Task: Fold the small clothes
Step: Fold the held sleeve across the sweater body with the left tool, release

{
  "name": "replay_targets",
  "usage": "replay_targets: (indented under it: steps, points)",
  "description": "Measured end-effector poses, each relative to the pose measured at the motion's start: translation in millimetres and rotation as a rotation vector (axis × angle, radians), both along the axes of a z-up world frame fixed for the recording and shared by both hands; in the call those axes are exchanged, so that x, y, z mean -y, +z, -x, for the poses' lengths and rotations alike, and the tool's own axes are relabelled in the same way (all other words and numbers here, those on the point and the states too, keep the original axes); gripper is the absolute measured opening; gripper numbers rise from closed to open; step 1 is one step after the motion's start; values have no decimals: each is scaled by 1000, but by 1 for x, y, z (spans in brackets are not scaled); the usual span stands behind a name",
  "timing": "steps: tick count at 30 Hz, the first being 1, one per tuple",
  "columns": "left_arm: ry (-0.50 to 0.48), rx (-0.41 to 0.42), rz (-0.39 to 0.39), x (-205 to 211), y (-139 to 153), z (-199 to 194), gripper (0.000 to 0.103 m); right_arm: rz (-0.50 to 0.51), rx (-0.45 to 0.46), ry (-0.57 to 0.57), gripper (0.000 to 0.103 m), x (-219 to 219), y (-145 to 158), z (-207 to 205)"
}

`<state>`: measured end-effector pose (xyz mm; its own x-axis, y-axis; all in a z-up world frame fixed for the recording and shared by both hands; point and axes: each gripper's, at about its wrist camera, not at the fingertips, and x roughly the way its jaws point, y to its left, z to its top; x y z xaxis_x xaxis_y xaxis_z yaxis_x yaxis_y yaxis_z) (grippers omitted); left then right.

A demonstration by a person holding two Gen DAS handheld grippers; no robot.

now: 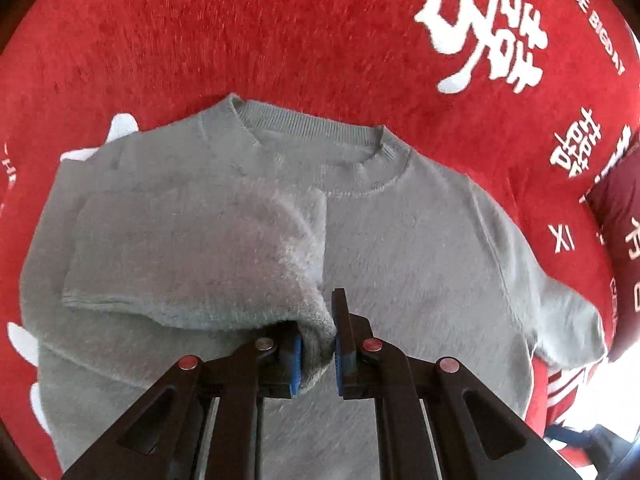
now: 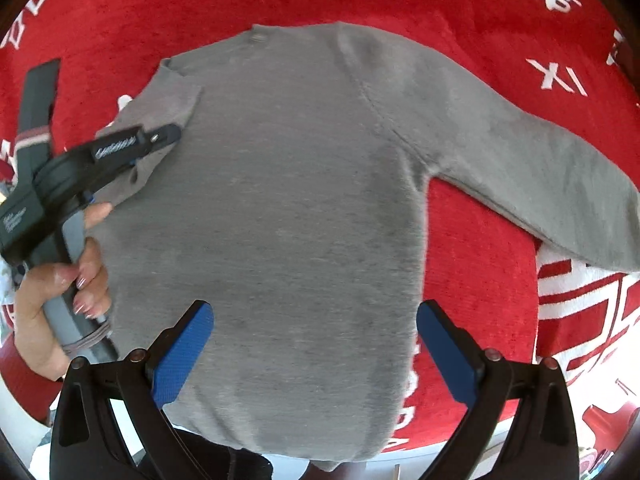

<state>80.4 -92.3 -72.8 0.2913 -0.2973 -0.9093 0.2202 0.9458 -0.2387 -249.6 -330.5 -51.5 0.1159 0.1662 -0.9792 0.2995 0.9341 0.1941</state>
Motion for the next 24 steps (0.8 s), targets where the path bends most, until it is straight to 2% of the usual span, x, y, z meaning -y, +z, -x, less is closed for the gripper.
replay_targets:
  steps: [1, 2, 3, 7, 11, 15, 17, 20, 24]
  points:
    - [-8, 2, 3, -3, 6, 4, 52, 4, 6, 2, 102, 0, 2, -2]
    - [-8, 3, 6, -11, 13, 7, 74, 11, 16, 6, 102, 0, 5, -5]
    - [3, 26, -7, -18, 26, 13, 99, 19, 29, 12, 102, 3, 7, -9]
    - [-12, 84, -26, -51, 60, 28, 100, 71, 91, 71, 102, -10, 25, -31]
    - [79, 99, -74, -107, 71, 10, 100, 133, 205, 224, 102, -47, 44, -71]
    - [245, -9, -102, -175, 42, -28, 100, 160, 313, 437, 102, -111, 48, -111]
    - [289, -44, -96, -194, 26, -41, 100, 211, 342, 562, 102, -146, 40, -127]
    - [307, -107, -63, -216, 3, -58, 100, 287, 334, 711, 101, -185, 23, -139]
    - [307, -165, -47, -223, -17, -70, 99, 424, 316, 830, 101, -213, -5, -149]
